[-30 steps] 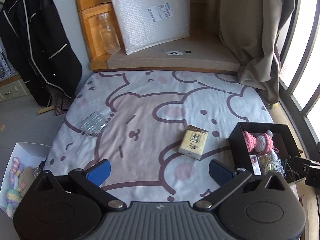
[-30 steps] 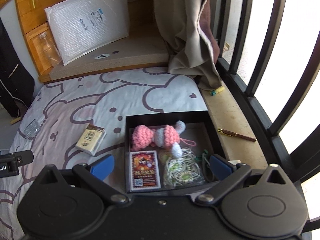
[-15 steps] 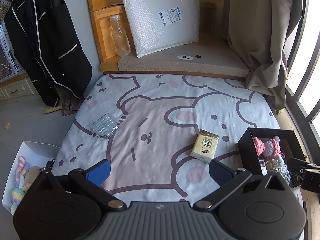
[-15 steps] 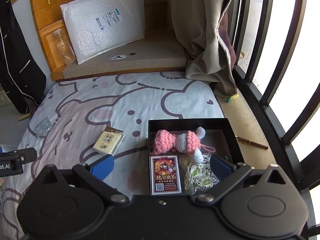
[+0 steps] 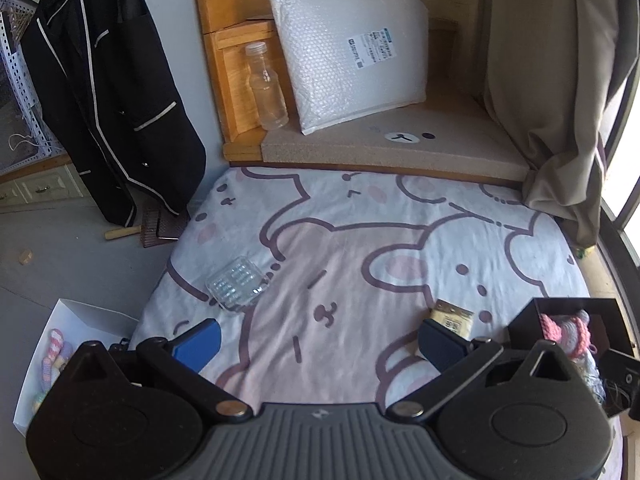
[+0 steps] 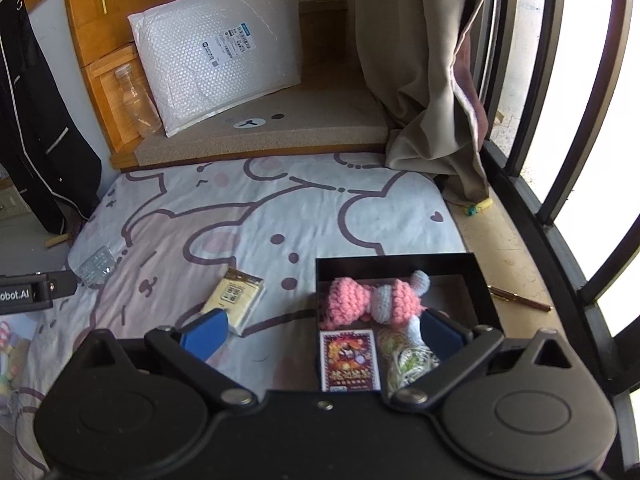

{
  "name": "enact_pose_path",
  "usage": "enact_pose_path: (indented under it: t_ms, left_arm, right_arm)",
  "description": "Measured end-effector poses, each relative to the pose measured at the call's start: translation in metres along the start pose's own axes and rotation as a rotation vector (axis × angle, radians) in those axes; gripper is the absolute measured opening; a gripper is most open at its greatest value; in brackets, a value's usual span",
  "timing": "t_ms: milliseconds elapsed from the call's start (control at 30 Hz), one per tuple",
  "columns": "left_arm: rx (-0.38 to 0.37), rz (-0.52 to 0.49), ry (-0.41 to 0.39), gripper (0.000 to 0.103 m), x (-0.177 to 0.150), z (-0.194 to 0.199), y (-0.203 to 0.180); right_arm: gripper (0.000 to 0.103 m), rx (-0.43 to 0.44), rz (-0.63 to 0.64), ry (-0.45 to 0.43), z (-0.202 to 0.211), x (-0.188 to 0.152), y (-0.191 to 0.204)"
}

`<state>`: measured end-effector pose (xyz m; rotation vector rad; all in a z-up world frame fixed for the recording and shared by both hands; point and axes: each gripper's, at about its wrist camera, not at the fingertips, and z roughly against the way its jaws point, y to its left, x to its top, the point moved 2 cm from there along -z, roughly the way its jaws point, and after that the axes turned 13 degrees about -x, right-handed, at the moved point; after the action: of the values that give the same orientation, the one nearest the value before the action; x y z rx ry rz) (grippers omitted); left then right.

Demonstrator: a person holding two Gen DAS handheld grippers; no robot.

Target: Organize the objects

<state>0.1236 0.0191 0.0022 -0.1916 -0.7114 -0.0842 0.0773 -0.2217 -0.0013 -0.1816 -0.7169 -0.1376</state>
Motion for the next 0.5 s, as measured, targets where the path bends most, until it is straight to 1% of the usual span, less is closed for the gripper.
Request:
enact_pose_path:
  t_ms: [133, 300, 500]
  left_arm:
    - [0.016, 0.009, 0.009, 0.103, 0.007, -0.017, 0.018]
    - [0.014, 0.077, 0.022, 0.103, 0.014, -0.046, 0.051]
    - [0.064, 0.177, 0.006, 0.103, 0.026, -0.082, 0.096]
  right_arm:
    - [0.103, -0.010, 0.009, 0.012, -0.010, 0.006, 0.012]
    - [0.103, 0.001, -0.008, 0.040, -0.026, 0.017, 0.021]
    - [0.103, 0.003, -0.032, 0.086, -0.051, 0.031, 0.037]
